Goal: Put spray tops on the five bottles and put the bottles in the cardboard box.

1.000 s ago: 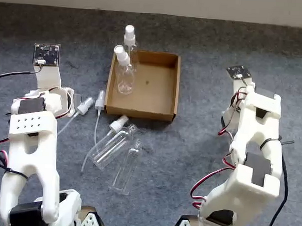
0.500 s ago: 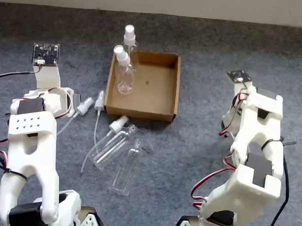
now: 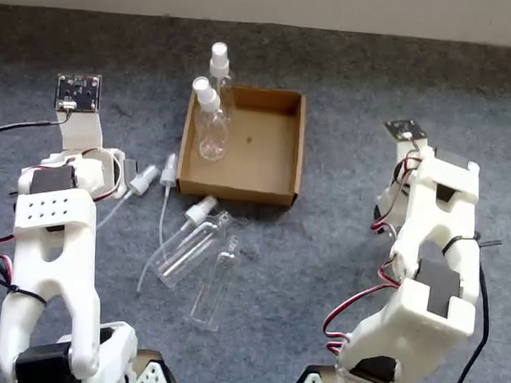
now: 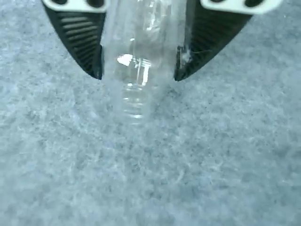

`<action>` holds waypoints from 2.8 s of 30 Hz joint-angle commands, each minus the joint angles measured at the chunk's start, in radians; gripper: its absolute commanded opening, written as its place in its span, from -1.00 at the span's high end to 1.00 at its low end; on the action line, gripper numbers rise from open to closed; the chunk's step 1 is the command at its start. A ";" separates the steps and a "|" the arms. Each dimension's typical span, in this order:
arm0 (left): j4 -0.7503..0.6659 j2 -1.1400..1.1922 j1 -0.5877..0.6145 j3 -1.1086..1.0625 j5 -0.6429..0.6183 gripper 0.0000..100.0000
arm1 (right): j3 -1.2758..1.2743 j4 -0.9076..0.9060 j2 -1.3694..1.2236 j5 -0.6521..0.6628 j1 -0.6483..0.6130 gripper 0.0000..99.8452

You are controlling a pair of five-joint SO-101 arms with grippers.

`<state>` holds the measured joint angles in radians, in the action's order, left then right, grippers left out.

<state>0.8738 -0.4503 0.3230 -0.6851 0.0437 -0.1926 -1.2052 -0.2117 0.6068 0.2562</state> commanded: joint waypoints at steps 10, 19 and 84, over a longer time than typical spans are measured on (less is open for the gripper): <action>-0.012 -0.013 -0.008 0.031 0.069 0.53 | 0.150 -0.087 0.312 -0.071 -0.007 0.92; 0.015 0.059 -0.013 0.110 0.180 0.53 | -0.251 0.001 0.816 -0.103 -0.154 0.92; 0.873 0.605 0.249 1.242 0.305 0.99 | -0.809 0.226 1.377 -0.391 -0.418 0.99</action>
<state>1.7131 0.3521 0.5470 0.5439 0.3552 -1.0088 -0.9950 1.1692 0.2217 -0.1550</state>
